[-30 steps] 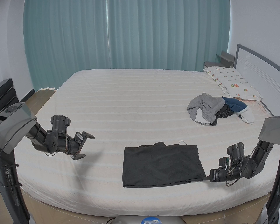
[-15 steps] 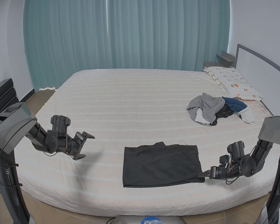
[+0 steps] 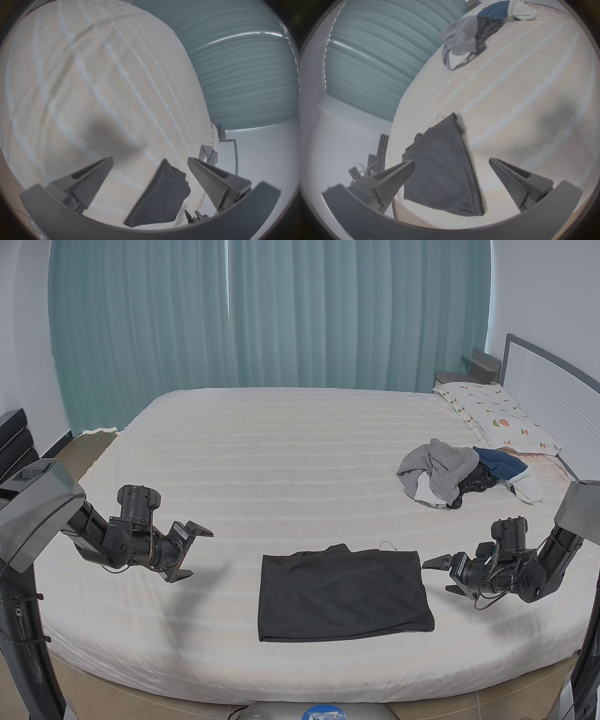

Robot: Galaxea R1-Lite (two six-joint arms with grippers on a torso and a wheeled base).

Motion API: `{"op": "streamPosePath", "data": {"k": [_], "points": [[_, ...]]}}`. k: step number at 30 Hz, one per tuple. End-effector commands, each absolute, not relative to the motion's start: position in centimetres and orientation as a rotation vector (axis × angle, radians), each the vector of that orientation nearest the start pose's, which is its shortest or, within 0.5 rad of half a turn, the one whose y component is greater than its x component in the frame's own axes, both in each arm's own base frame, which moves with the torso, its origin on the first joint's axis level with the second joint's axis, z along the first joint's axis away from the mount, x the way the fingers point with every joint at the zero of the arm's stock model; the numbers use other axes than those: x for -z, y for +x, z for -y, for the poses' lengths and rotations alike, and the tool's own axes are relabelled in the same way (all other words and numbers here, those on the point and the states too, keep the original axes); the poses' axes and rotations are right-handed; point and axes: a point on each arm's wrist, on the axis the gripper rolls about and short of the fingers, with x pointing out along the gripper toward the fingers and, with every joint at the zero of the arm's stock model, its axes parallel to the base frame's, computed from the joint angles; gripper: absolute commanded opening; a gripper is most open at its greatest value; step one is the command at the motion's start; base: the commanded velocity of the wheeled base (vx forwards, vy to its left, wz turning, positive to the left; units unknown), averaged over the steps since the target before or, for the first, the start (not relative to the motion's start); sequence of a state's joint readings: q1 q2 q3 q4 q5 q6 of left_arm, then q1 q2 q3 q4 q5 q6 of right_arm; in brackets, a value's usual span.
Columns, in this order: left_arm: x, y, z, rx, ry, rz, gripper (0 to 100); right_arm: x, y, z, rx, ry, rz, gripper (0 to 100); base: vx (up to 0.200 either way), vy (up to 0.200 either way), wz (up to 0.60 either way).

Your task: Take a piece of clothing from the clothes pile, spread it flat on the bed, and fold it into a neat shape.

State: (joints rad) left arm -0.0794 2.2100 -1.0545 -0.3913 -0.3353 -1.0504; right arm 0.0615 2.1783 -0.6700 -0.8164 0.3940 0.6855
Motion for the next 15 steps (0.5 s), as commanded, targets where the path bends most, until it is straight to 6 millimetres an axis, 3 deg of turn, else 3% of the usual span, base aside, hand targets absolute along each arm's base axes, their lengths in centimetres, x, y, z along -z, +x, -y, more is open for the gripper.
{"op": "streamPosePath", "data": {"k": [1,6,15], "points": [[-4.1,38.9,4.5,-0.032,-1.073,-0.912,100,-0.2,34.2,-2.9,-0.166,0.809,-0.821,100,0.000,-0.200,0.00],[-4.1,38.9,4.5,-0.029,-1.072,-0.912,100,0.3,34.4,-3.5,-0.167,0.849,-0.822,100,0.000,-0.200,0.00],[-2.6,39.5,7.4,-0.049,-0.945,-0.902,100,1.3,34.8,-5.4,-0.209,0.914,-0.762,100,0.000,0.000,0.00]]}}
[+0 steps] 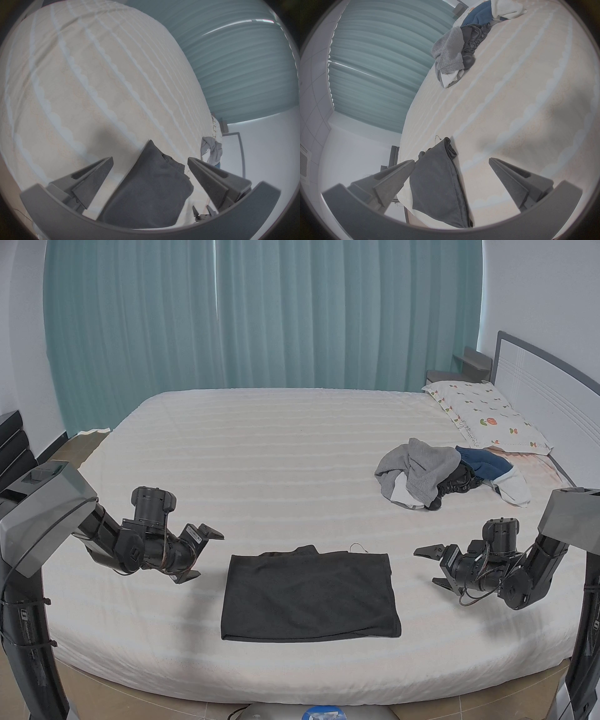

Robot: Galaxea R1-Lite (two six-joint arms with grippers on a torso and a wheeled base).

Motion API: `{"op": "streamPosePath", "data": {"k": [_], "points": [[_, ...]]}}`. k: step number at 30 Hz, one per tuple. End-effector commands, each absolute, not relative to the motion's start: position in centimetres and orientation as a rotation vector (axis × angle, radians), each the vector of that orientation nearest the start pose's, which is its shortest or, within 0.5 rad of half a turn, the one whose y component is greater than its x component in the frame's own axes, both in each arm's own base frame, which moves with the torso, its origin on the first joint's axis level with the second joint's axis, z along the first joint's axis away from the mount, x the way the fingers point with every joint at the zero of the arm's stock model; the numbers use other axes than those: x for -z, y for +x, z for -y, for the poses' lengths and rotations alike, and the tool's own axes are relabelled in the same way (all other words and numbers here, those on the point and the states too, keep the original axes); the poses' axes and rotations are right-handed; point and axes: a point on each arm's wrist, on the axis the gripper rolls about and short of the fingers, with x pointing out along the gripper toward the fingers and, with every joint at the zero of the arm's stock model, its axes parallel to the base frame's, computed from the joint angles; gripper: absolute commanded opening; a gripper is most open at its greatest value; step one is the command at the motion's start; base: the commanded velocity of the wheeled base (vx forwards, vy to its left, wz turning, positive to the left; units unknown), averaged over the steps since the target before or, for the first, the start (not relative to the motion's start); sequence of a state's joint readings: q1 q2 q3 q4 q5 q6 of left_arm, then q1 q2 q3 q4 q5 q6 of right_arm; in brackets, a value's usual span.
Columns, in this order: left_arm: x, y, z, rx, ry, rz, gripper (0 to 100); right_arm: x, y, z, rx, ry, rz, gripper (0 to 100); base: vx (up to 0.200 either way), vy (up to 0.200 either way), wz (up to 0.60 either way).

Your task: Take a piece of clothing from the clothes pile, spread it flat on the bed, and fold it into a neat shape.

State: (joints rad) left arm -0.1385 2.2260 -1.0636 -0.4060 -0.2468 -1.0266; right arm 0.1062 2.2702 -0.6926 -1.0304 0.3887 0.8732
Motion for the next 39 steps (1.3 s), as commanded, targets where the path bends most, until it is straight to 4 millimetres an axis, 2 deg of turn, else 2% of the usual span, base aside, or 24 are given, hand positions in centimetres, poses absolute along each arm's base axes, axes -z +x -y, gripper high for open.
{"op": "streamPosePath", "data": {"k": [1,7,10,19,24,30,31,38,39], "points": [[-2.4,39.4,7.7,-0.043,-0.921,-0.905,100,1.4,34.8,-5.6,-0.213,0.910,-0.762,100,0.000,0.000,0.00],[-0.1,39.6,8.6,-0.010,-0.706,-0.912,100,1.5,34.8,-5.7,-0.209,0.906,-0.763,100,0.000,0.000,0.00],[1.4,39.8,9.8,-0.004,-0.611,-0.912,100,1.8,34.8,-6.0,-0.205,0.902,-0.769,100,0.000,0.000,0.00],[2.6,42.3,12.8,0.066,-0.633,-0.822,100,2.0,34.7,-6.4,-0.202,0.890,-0.770,100,0.000,0.000,0.00],[2.2,42.8,12.6,0.033,-0.706,-0.800,100,2.0,34.7,-6.4,-0.203,0.890,-0.769,100,0.000,0.000,0.00],[2.1,43.1,12.5,0.008,-0.712,-0.781,100,2.0,34.9,-6.8,-0.206,0.883,-0.763,100,0.000,0.000,0.00],[2.0,43.1,12.4,-0.008,-0.720,-0.773,0,2.0,35.0,-6.9,-0.202,0.881,-0.760,100,0.000,0.000,0.00],[2.3,43.2,12.2,-0.113,-0.737,-0.730,0,2.5,36.3,-9.2,-0.193,0.845,-0.720,100,0.000,0.000,0.00],[2.3,43.2,12.2,-0.114,-0.736,-0.729,0,2.7,36.8,-10.2,-0.189,0.831,-0.703,100,0.000,0.000,0.00]]}}
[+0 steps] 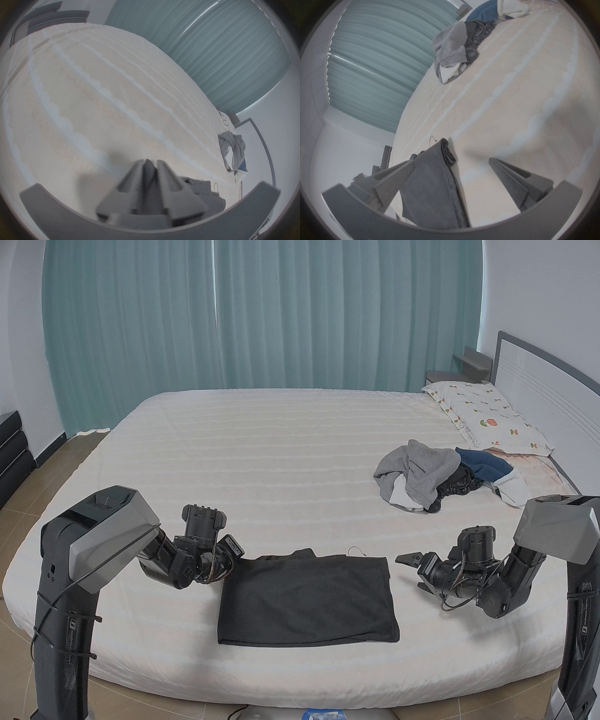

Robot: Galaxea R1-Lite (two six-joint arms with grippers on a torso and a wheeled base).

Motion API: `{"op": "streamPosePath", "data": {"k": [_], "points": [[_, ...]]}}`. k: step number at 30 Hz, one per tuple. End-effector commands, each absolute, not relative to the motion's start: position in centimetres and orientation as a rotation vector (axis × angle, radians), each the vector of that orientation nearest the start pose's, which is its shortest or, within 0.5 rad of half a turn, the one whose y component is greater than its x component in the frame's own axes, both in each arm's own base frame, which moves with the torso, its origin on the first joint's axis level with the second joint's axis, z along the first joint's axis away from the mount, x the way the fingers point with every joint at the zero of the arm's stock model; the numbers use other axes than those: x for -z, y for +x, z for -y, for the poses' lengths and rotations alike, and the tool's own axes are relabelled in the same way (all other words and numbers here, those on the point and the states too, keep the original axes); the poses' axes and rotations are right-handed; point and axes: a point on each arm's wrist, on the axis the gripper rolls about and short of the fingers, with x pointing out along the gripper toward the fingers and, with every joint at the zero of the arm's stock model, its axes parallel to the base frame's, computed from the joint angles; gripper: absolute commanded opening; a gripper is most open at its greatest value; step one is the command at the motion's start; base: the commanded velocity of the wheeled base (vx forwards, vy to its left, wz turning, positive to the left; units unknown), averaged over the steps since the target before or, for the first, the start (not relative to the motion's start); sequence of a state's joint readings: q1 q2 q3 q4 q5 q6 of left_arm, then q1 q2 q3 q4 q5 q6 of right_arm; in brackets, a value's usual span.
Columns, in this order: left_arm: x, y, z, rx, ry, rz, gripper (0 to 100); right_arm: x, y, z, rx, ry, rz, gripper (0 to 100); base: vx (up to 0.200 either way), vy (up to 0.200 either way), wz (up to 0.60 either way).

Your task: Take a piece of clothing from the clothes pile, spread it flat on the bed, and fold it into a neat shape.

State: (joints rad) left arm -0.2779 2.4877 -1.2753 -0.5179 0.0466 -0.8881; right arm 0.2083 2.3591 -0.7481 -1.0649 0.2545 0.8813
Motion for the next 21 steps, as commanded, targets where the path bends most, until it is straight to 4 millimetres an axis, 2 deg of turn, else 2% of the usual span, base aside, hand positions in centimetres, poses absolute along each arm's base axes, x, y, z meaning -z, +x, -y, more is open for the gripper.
{"op": "streamPosePath", "data": {"k": [1,7,10,15,21], "points": [[2.3,43.1,12.1,-0.115,-0.734,-0.732,0,2.8,37.0,-10.6,-0.185,0.824,-0.695,100,0.000,0.000,0.00],[2.6,43.0,12.1,-0.153,-0.717,-0.718,0,2.2,38.1,-10.8,-0.191,0.808,-0.646,100,0.000,0.000,0.00],[2.6,43.0,12.1,-0.163,-0.717,-0.711,0,1.9,39.0,-11.5,-0.207,0.797,-0.649,100,0.000,0.000,0.00],[2.6,43.0,12.1,-0.163,-0.718,-0.711,0,2.4,40.4,-12.6,-0.214,0.778,-0.671,100,0.000,0.000,0.00],[2.5,43.0,12.1,-0.159,-0.719,-0.704,0,3.2,41.0,-13.7,-0.235,0.751,-0.685,100,0.000,0.000,0.00]]}}
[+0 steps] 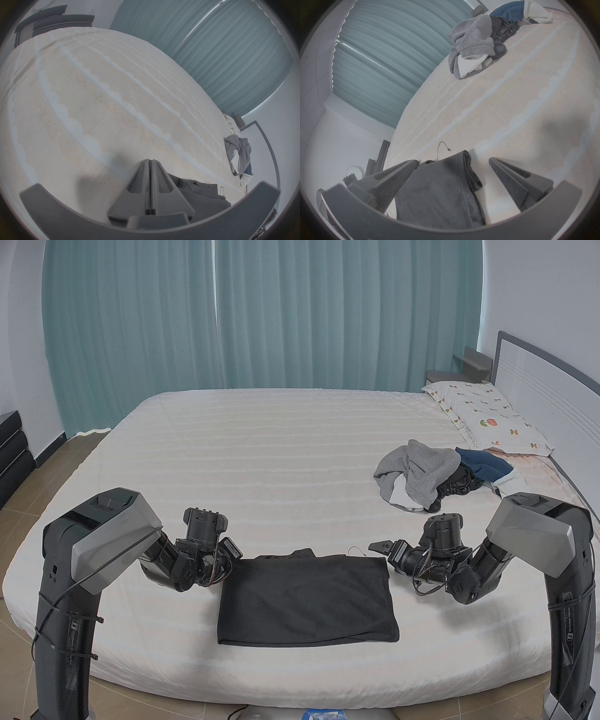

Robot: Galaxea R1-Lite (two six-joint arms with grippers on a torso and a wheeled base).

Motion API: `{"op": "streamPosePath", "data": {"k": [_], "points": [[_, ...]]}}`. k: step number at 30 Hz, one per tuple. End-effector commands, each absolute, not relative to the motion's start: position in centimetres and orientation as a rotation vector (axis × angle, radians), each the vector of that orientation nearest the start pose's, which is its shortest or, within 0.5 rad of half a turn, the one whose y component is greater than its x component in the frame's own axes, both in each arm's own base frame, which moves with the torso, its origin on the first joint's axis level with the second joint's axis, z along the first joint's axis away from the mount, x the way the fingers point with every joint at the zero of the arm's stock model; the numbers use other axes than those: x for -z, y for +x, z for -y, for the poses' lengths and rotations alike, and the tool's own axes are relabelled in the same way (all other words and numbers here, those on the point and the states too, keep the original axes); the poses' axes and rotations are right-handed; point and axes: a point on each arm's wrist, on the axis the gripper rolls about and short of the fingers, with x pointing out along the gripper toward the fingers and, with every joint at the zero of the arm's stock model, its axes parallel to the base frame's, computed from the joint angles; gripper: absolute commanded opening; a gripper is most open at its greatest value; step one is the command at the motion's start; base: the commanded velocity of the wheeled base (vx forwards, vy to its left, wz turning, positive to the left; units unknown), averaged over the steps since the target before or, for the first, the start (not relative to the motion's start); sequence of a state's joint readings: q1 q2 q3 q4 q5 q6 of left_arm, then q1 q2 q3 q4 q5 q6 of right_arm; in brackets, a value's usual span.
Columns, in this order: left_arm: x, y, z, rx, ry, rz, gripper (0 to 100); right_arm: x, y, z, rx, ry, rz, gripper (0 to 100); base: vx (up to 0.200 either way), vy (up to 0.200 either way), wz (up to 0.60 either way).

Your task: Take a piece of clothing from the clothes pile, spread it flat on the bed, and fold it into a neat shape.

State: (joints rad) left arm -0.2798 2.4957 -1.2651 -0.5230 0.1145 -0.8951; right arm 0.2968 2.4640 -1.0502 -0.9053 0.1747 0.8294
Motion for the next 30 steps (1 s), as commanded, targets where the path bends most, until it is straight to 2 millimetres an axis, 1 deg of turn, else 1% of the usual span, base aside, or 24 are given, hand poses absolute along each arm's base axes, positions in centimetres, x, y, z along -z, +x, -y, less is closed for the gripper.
{"op": "streamPosePath", "data": {"k": [1,9,10,19,23,30], "points": [[2.5,43.0,12.1,-0.158,-0.720,-0.701,0,3.2,41.1,-13.8,-0.236,0.751,-0.685,100,0.000,0.000,0.00],[2.4,43.1,12.1,-0.154,-0.724,-0.692,0,3.1,42.1,-14.2,-0.237,0.739,-0.693,100,0.000,0.000,0.00],[2.4,43.1,12.1,-0.154,-0.724,-0.692,0,3.1,42.1,-14.2,-0.237,0.737,-0.692,0,0.000,0.000,0.00],[2.7,43.0,12.2,-0.154,-0.716,-0.699,0,3.0,42.2,-14.0,-0.203,0.721,-0.664,0,0.000,0.000,0.00],[2.7,43.0,12.2,-0.155,-0.716,-0.698,0,2.4,42.7,-13.6,-0.182,0.723,-0.627,0,0.000,0.000,0.00],[2.7,43.0,12.2,-0.155,-0.716,-0.698,0,2.7,43.2,-13.5,-0.156,0.720,-0.600,0,0.000,0.000,0.00]]}}
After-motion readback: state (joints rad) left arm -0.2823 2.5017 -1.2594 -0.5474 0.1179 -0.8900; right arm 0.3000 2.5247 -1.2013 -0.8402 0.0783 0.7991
